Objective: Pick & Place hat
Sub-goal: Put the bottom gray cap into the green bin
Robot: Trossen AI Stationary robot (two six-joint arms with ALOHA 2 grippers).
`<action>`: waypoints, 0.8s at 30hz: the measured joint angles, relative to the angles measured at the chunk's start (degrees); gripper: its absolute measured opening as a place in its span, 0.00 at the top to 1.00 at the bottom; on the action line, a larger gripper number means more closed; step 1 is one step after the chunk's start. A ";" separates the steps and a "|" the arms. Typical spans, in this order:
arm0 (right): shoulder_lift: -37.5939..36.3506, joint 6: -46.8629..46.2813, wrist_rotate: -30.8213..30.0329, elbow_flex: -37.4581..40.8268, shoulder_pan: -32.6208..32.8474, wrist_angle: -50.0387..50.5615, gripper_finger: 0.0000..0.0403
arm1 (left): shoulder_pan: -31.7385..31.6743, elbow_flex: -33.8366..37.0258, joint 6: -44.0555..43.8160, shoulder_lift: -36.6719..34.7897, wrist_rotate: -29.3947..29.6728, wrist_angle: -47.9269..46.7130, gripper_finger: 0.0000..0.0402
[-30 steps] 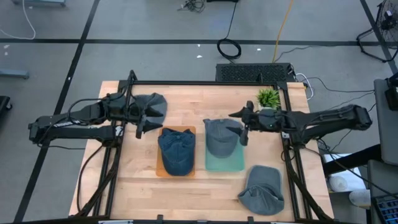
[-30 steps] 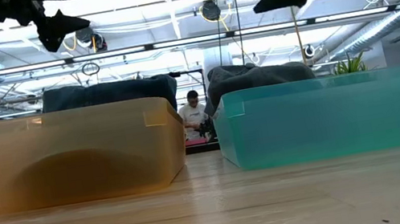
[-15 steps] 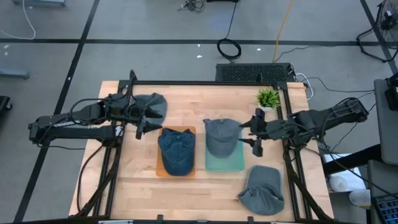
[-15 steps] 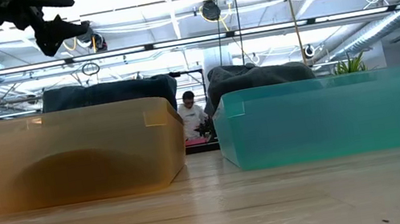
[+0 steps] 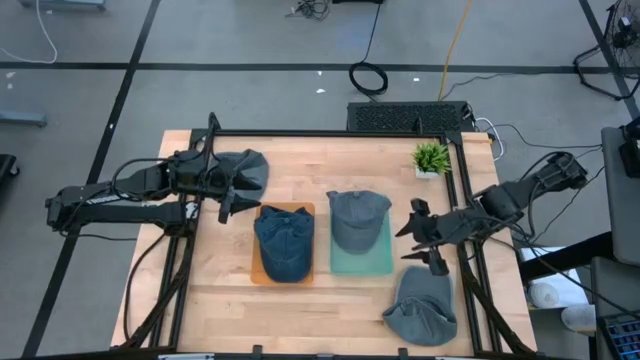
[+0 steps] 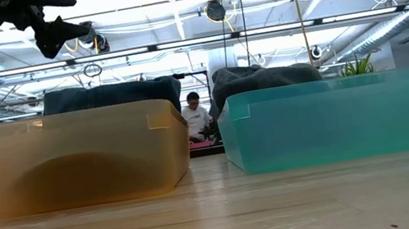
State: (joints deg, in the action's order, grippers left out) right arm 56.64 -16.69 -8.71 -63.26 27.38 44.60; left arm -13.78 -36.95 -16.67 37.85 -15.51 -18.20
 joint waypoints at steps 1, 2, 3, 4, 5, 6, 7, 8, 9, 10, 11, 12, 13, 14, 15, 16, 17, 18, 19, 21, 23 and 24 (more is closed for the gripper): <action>0.00 0.00 0.02 0.00 0.33 0.02 0.37 | 0.00 0.00 -0.22 0.00 0.00 0.00 0.33; 0.00 0.00 0.02 0.00 0.65 0.02 0.37 | 0.00 0.00 -0.30 0.00 0.00 0.00 0.33; 0.00 0.00 0.01 0.00 0.94 0.02 0.37 | 0.00 0.00 -0.39 0.00 0.00 0.00 0.33; 0.00 0.01 -0.01 0.00 1.21 0.02 0.37 | 0.00 0.00 -0.44 0.00 0.00 0.00 0.33; 0.00 0.16 0.00 0.00 1.49 0.00 0.37 | 0.00 0.00 -0.61 0.00 0.00 0.00 0.33; 0.06 0.49 -0.02 0.00 1.85 -0.09 0.37 | 0.00 -0.02 -0.76 0.00 0.00 0.00 0.33; 0.31 0.67 -0.02 0.00 2.26 -0.16 0.37 | 0.00 -0.02 -1.10 0.00 0.00 0.00 0.33; 0.69 0.76 -0.02 0.00 2.72 -0.17 0.37 | 0.00 -0.02 -1.45 0.00 0.00 0.00 0.33; 1.18 0.81 0.00 0.00 3.20 -0.15 0.37 | 0.00 -0.02 -1.65 0.00 0.00 0.02 0.33; 1.76 0.80 0.01 0.00 3.71 -0.15 0.37 | 0.00 -0.02 -1.84 0.00 0.00 0.01 0.33; 2.39 0.64 0.02 0.00 4.14 -0.15 0.37 | 0.00 -0.02 -1.88 0.00 0.00 0.02 0.33; 3.03 0.41 0.03 0.00 4.51 -0.13 0.37 | 0.00 -0.02 -1.93 0.00 0.00 0.02 0.33; 3.64 0.15 0.12 0.00 4.76 -0.02 0.37 | 0.00 -0.02 -2.12 0.00 0.00 0.01 0.33; 4.41 -0.33 0.91 0.00 5.03 0.37 0.37 | 0.00 -0.02 -2.42 0.00 0.00 0.02 0.33; 5.22 -1.08 1.81 0.00 5.19 1.11 0.37 | 0.00 -0.02 -2.71 0.00 0.00 0.02 0.33; 6.13 -2.06 2.66 0.00 5.41 1.79 0.37 | 0.00 -0.02 -2.99 0.00 0.00 0.02 0.33; 7.13 -2.83 3.35 0.00 5.64 2.44 0.37 | 0.00 -0.02 -3.01 0.00 0.00 0.00 0.33; 8.16 -3.49 4.27 -0.03 5.84 3.22 0.37 | 0.00 -0.02 -3.03 0.00 0.00 0.02 0.33; 9.33 -3.97 5.06 -0.40 6.09 4.85 0.37 | 0.00 -0.02 -3.05 0.00 0.00 0.02 0.33; 12.17 -4.57 6.08 -2.06 6.68 9.11 0.37 | 0.00 -0.02 -3.11 0.00 0.00 0.02 0.33; 15.07 -4.86 6.06 -4.51 7.21 13.76 0.37 | 0.00 -0.03 -3.16 0.00 0.00 0.00 0.33; 16.45 -4.72 6.06 -5.79 7.45 15.74 0.37 | 0.00 -0.04 -3.16 0.00 0.00 0.00 0.33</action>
State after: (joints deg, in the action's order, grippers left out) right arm 73.10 -21.41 -2.66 -69.05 34.84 60.34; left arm -13.78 -36.99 -19.84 37.85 -15.51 -18.20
